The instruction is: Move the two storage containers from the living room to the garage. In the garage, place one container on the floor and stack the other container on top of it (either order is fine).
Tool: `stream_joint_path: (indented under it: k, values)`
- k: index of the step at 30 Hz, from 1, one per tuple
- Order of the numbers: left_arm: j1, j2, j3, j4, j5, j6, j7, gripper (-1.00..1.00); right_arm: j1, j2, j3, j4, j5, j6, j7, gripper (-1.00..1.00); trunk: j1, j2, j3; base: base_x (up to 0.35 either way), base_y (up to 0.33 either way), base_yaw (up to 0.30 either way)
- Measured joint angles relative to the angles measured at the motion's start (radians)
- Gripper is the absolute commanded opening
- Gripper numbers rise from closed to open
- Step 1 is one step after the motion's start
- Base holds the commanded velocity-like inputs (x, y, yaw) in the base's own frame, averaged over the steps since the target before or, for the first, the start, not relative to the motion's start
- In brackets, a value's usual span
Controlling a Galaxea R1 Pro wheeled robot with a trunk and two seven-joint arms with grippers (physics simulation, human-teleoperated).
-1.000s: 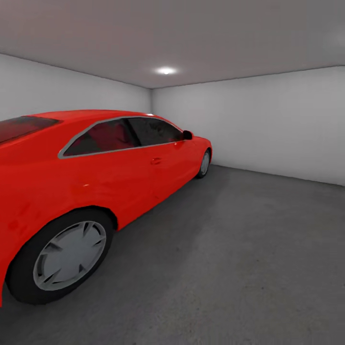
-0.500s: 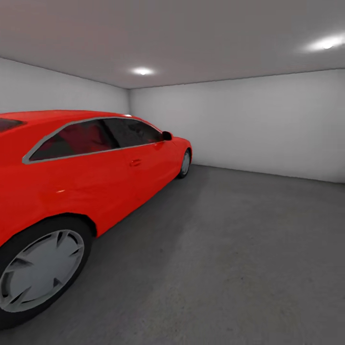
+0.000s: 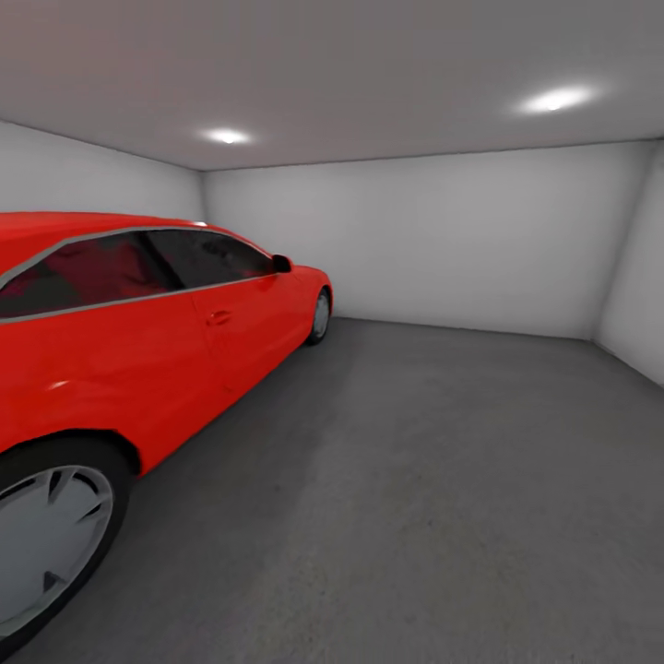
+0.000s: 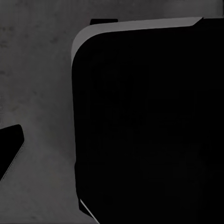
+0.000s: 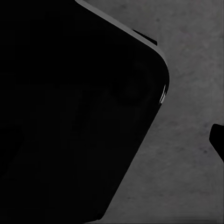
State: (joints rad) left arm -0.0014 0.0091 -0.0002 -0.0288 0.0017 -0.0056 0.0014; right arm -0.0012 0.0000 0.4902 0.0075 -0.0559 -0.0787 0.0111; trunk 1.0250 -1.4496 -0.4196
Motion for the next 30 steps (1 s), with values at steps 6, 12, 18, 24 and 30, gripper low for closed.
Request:
stream_joint_path:
  k: [6,12,18,24,30]
  values:
    - [0.0,0.0,-0.001,0.0,0.0,0.0,0.0,1.0,0.0,0.0,0.0,0.001,0.0,0.0,0.0,1.0,0.0,0.0,0.002,0.0,0.0,-0.281]
    - [0.0,0.0,-0.001,0.0,0.0,0.0,0.0,1.0,0.0,-0.001,0.0,0.001,0.0,0.0,0.004,1.0,0.0,0.0,0.004,0.0,0.0,-0.28]
    - [0.0,0.0,0.0,0.0,0.0,0.0,0.0,1.0,0.0,0.0,0.0,0.001,0.0,0.0,0.004,1.0,0.0,0.0,0.007,0.0,0.0,-0.28]
    - [0.0,0.0,-0.001,0.0,0.0,0.0,0.0,1.0,0.0,0.0,0.0,0.001,0.0,-0.001,0.004,1.0,0.0,0.0,0.009,0.0,0.0,-0.28]
    - [0.0,0.0,-0.001,0.0,0.0,0.0,0.0,1.0,0.0,0.001,0.001,0.001,0.001,-0.001,0.004,1.0,0.0,0.0,0.011,0.0,0.0,-0.28]
